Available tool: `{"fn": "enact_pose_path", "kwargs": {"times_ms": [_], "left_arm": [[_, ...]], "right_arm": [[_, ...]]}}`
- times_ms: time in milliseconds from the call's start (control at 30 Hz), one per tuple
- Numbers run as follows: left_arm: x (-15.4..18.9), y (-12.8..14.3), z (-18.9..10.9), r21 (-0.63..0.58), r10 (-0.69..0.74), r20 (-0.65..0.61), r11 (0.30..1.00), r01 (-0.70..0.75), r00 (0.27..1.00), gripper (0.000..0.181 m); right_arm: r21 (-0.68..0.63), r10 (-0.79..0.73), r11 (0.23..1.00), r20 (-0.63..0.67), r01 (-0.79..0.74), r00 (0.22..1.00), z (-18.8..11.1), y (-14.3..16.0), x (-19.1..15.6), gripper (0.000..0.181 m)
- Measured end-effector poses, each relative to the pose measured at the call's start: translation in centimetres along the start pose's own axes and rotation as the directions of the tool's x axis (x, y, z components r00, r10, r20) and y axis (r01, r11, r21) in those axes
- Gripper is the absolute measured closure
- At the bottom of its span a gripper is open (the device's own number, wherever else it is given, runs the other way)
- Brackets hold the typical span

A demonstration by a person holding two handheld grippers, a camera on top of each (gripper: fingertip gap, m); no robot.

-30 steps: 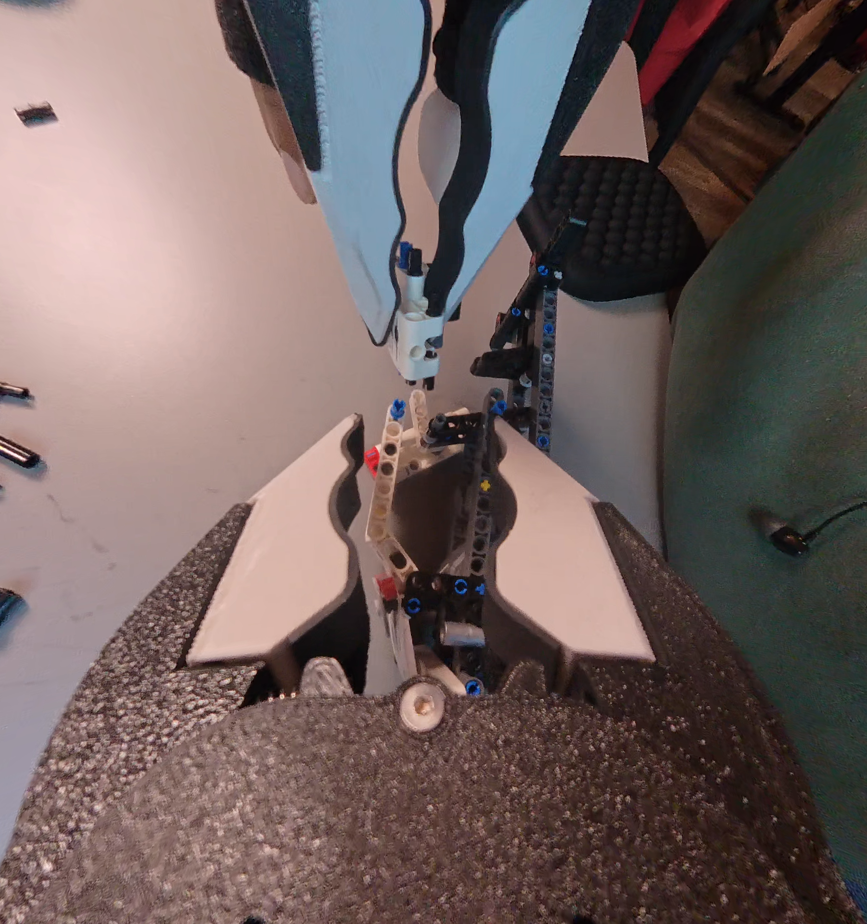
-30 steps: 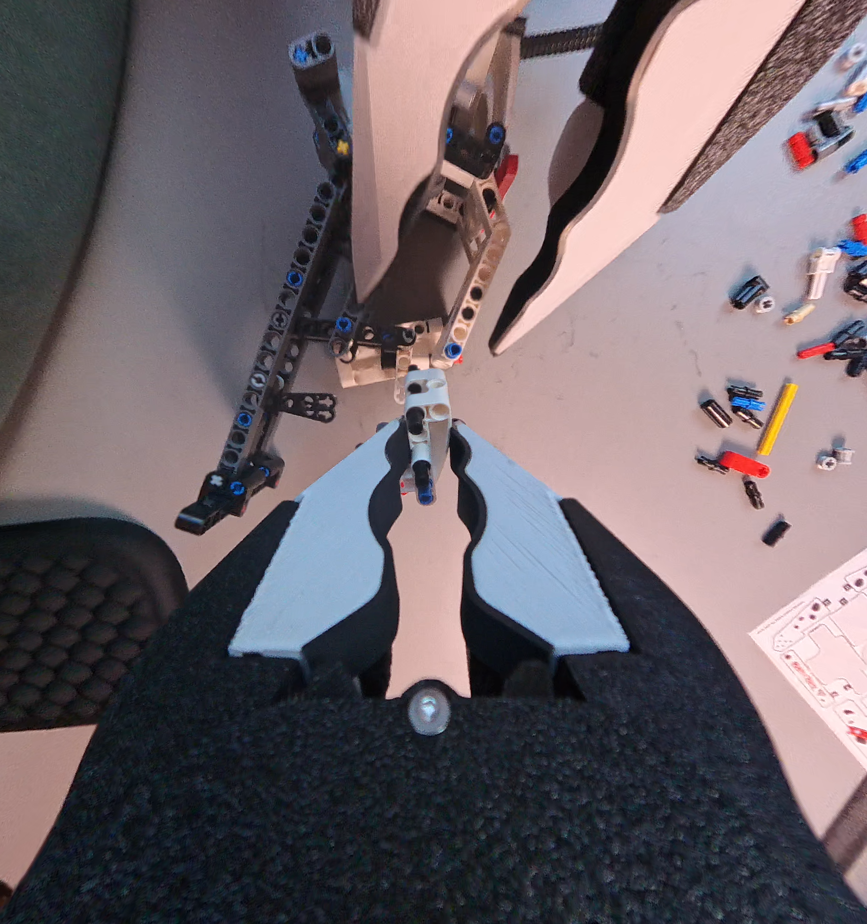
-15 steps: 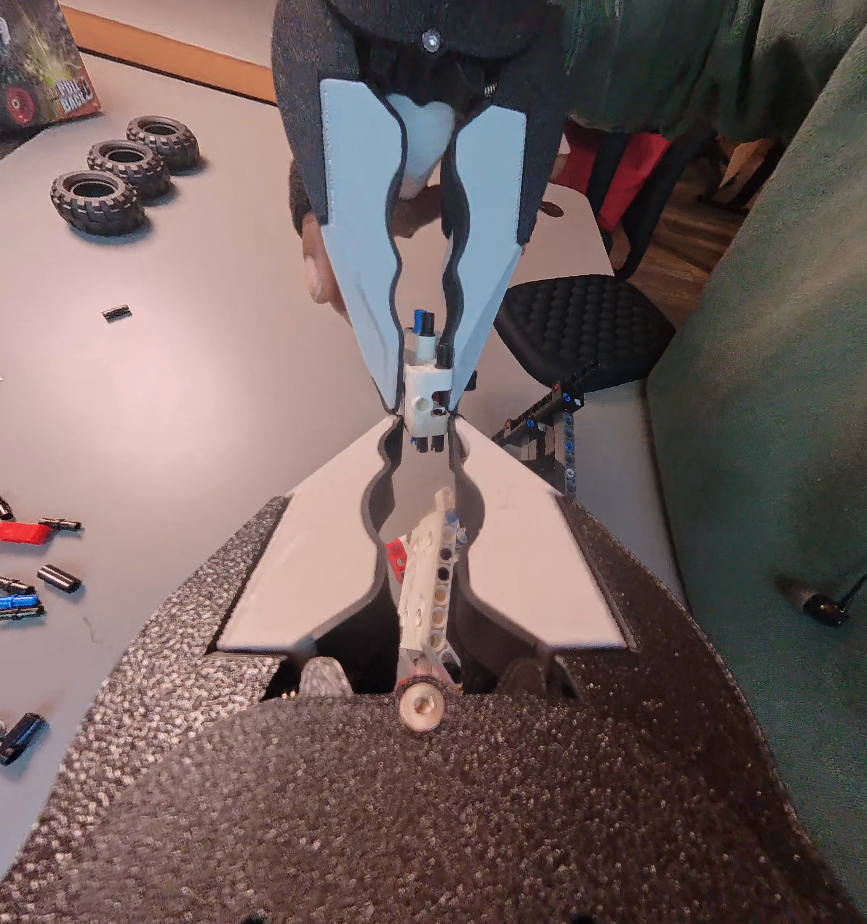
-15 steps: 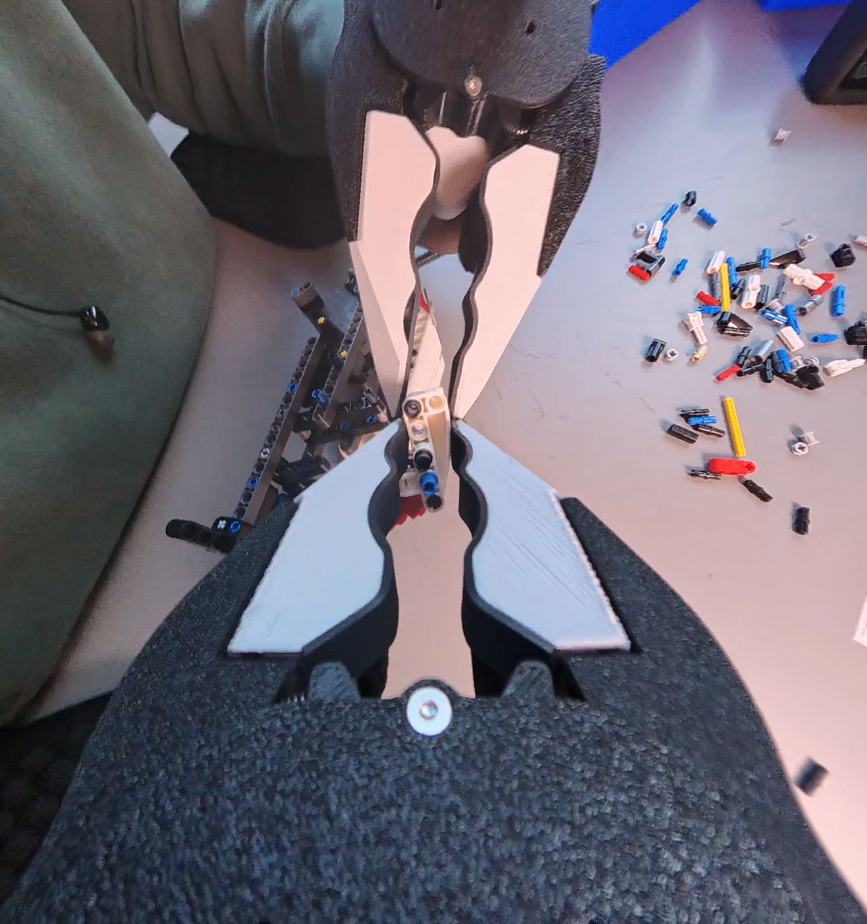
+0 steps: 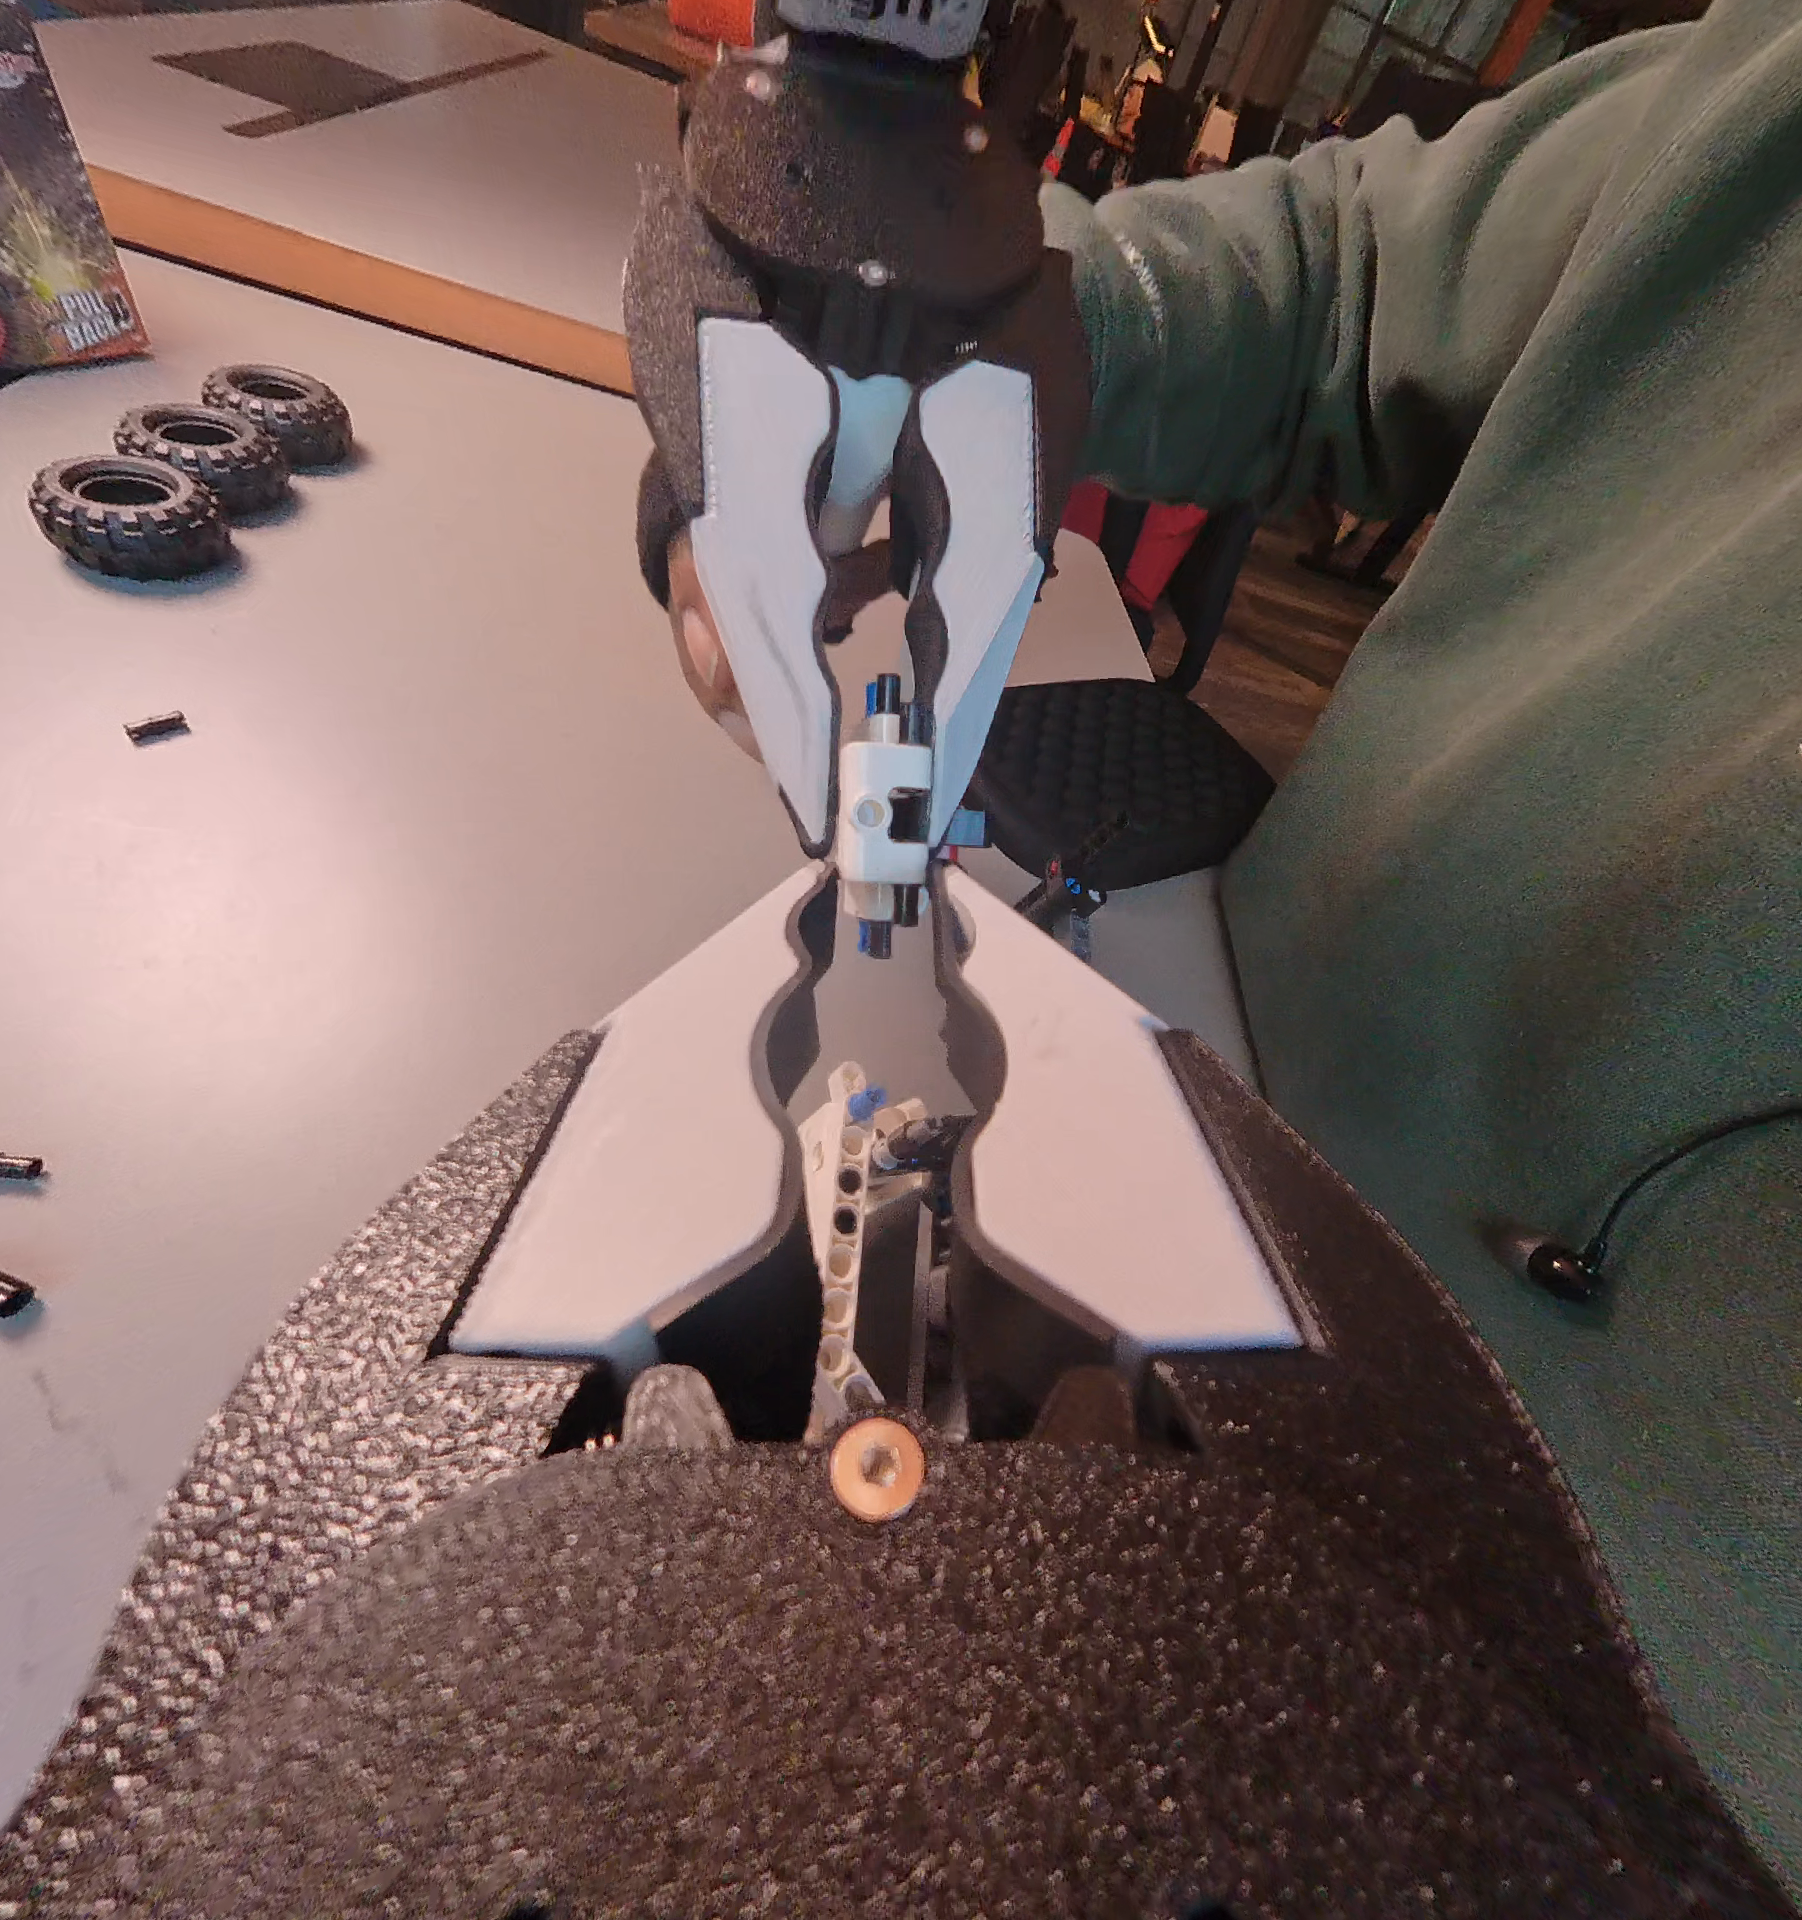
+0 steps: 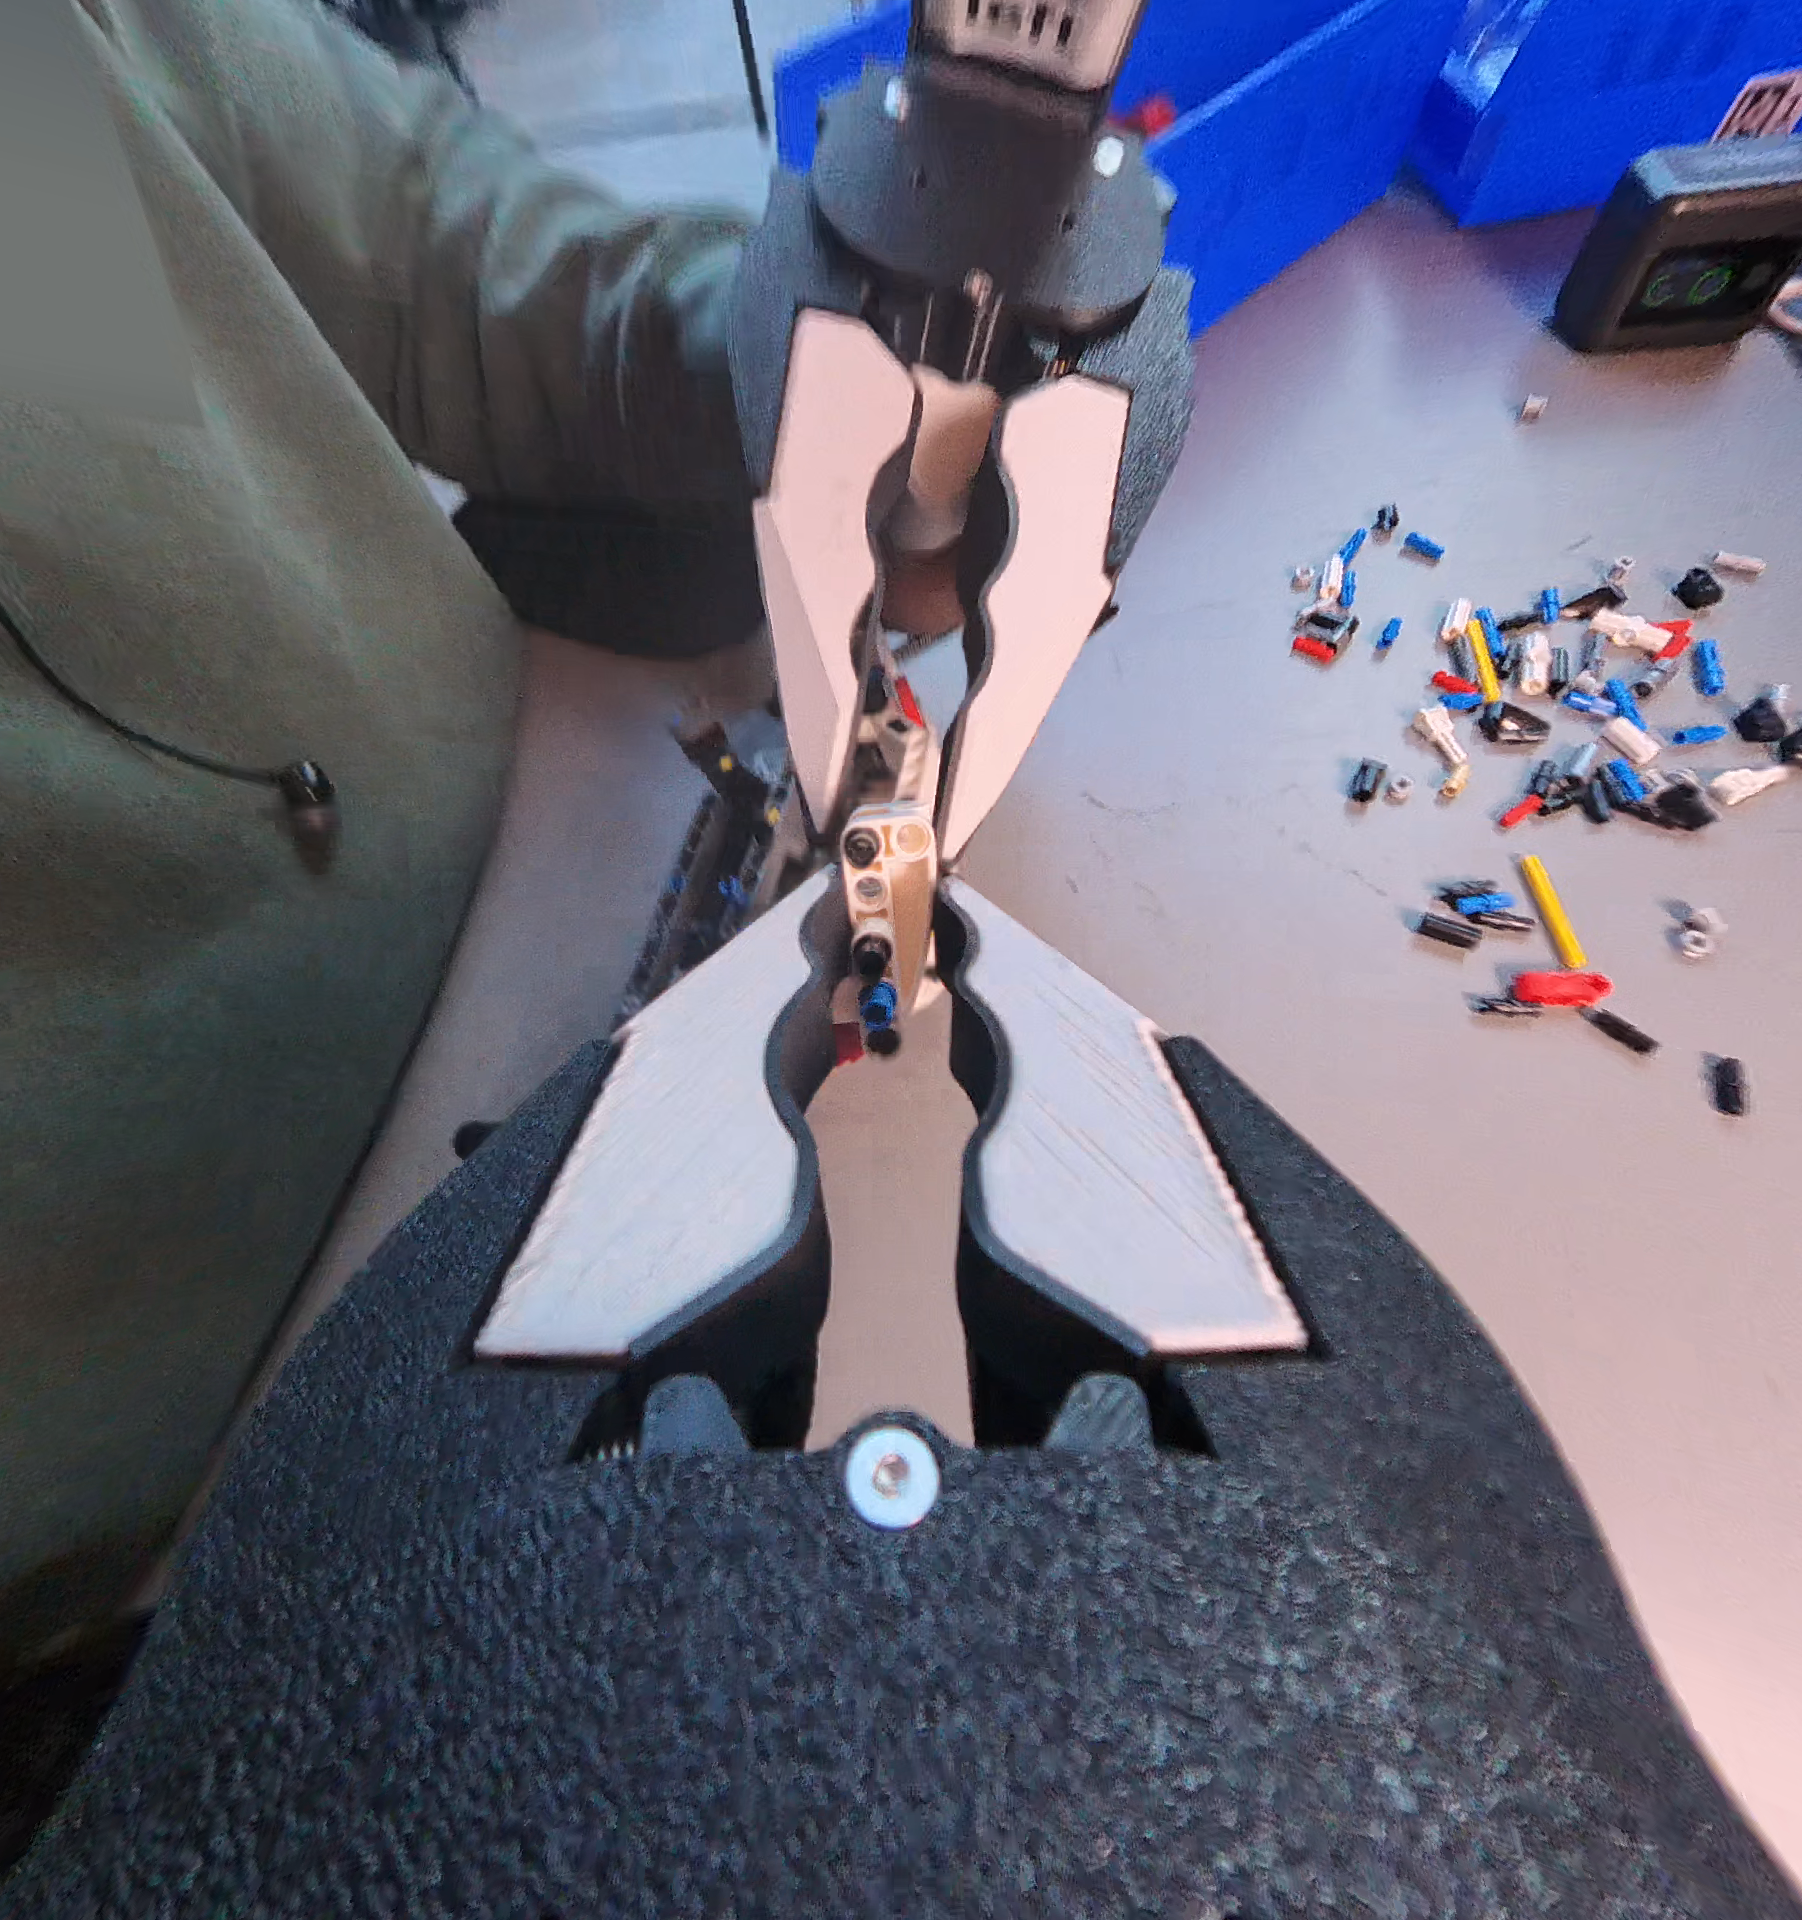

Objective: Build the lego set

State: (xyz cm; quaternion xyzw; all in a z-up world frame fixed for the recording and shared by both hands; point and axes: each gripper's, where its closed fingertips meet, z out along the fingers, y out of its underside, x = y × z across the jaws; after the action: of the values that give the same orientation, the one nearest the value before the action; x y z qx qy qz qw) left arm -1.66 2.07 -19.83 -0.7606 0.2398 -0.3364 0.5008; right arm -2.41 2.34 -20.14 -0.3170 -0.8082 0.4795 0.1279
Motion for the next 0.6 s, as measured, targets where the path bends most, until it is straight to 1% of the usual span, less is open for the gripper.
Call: {"fn": "enact_pose_path", "kwargs": {"times_ms": [67,100,167,200,233,300,400,500,533,567,600], "left_arm": [[0.1,0.0,-0.1,-0.015,-0.005,0.001,1.000,0.005,1.000,0.159],[0.0,-0.1,-0.1,-0.019,-0.008,0.007,1.000,0.008,1.000,0.157],[-0.2,0.4,0.3,-0.071,0.010,0.034,0.997,-0.008,0.999,0.157],[-0.1,0.7,0.5,-0.093,0.028,0.032,0.995,-0.025,0.999,0.163],[0.0,0.7,0.7,-0.099,0.047,0.037,0.994,-0.043,0.998,0.164],[0.0,0.0,0.4,-0.062,0.076,0.062,0.995,-0.072,0.995,0.164],[0.3,-1.7,-0.6,0.071,0.074,0.060,0.994,-0.078,0.995,0.165],[0.8,-2.8,-1.5,0.175,0.080,0.051,0.981,-0.088,0.995,0.165],[0.9,-3.2,-1.7,0.205,0.077,0.050,0.975,-0.086,0.996,0.165],[0.9,-3.5,-1.9,0.228,0.080,0.055,0.969,-0.090,0.995,0.165],[1.0,-3.8,-2.0,0.249,0.083,0.055,0.964,-0.094,0.995,0.165]], "right_arm": [[-0.133,-0.099,0.987,-0.031,0.094,0.995,-0.1,0.9,0.1,0.167],[-0.166,-0.114,0.980,-0.026,0.109,0.993,-0.1,1.0,0.0,0.167],[-0.190,-0.127,0.974,-0.010,0.123,0.992,0.1,0.7,-0.3,0.167],[-0.201,-0.145,0.970,-0.013,0.139,0.989,0.1,0.6,-0.2,0.167],[-0.203,-0.149,0.969,-0.011,0.144,0.989,0.1,0.5,-0.2,0.167],[-0.131,-0.111,0.986,-0.025,0.107,0.993,-0.3,-0.4,0.0,0.166],[0.050,-0.030,0.998,-0.047,0.032,0.998,-0.8,-2.4,-0.1,0.166],[0.216,0.029,0.976,-0.070,-0.014,0.997,-1.2,-3.8,-0.3,0.161],[0.275,0.053,0.961,-0.051,-0.037,0.997,-1.4,-4.5,-0.7,0.152],[0.311,0.071,0.949,-0.045,-0.054,0.996,-1.6,-4.9,-0.9,0.150],[0.320,0.063,0.947,-0.068,-0.038,0.996,-1.5,-5.0,-1.0,0.148]]}}
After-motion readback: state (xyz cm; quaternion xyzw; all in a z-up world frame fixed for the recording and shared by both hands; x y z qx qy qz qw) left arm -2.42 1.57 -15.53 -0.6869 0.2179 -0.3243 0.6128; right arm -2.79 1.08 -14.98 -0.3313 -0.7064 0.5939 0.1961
